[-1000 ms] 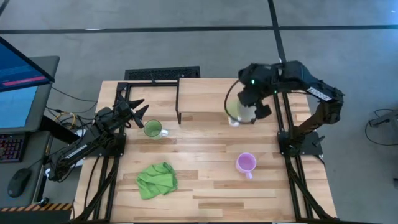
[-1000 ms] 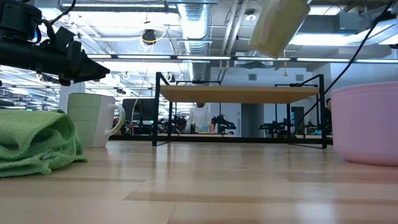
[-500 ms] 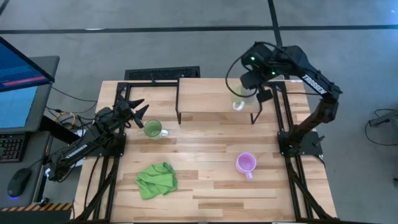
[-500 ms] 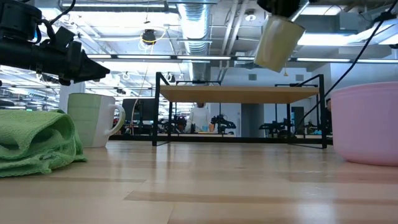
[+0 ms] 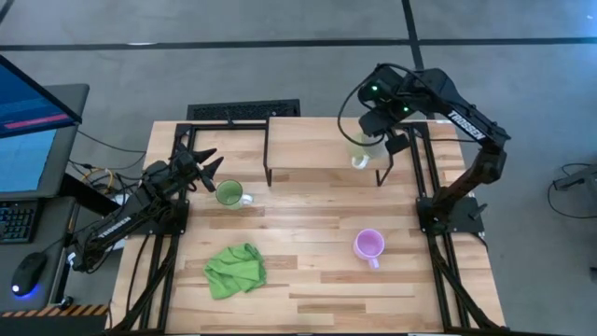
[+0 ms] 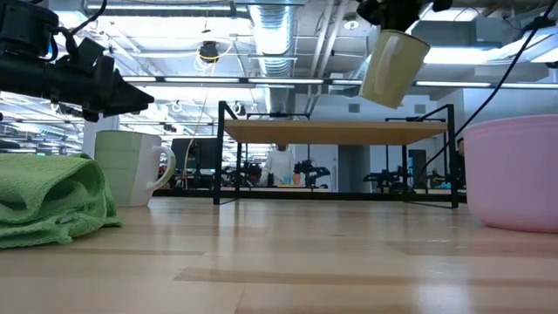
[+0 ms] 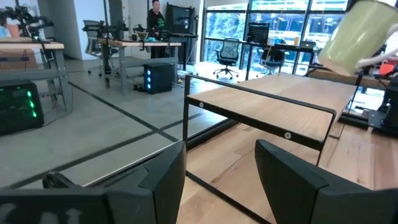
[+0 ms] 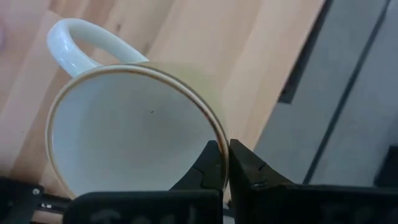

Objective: Stack small to large cups/mugs on shelf
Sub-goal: Put the yellow mug on the shelf

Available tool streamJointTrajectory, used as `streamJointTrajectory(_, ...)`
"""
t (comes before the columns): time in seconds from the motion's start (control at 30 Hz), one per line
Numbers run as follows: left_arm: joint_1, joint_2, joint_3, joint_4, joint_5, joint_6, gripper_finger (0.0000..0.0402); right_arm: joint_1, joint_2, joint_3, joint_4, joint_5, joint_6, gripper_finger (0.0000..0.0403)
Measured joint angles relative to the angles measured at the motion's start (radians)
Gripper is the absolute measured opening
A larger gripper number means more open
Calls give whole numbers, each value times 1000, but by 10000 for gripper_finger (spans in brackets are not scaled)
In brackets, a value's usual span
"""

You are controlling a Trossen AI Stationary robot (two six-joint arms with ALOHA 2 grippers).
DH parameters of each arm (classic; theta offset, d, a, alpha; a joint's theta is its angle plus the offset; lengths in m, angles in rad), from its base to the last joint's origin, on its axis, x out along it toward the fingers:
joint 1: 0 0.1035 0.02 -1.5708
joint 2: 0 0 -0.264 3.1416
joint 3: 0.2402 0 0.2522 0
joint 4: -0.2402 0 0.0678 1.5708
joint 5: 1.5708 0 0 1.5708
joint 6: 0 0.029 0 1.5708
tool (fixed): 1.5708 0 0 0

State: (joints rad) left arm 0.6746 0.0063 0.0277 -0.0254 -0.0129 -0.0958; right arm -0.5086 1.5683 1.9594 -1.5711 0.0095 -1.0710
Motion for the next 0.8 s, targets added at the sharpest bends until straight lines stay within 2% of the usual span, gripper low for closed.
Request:
streamJointTrajectory(0.13, 0, 0, 0, 0, 0, -36, 185, -11, 8, -1, 0, -55, -7, 18)
streamJointTrajectory(0.3, 0, 0, 0, 0, 0, -41, 185, -28, 10, -1, 0, -62, -11, 18)
streamJointTrajectory(0.8, 0, 0, 0, 0, 0, -41, 185, -86, 10, -1, 0, -28, -116, 18)
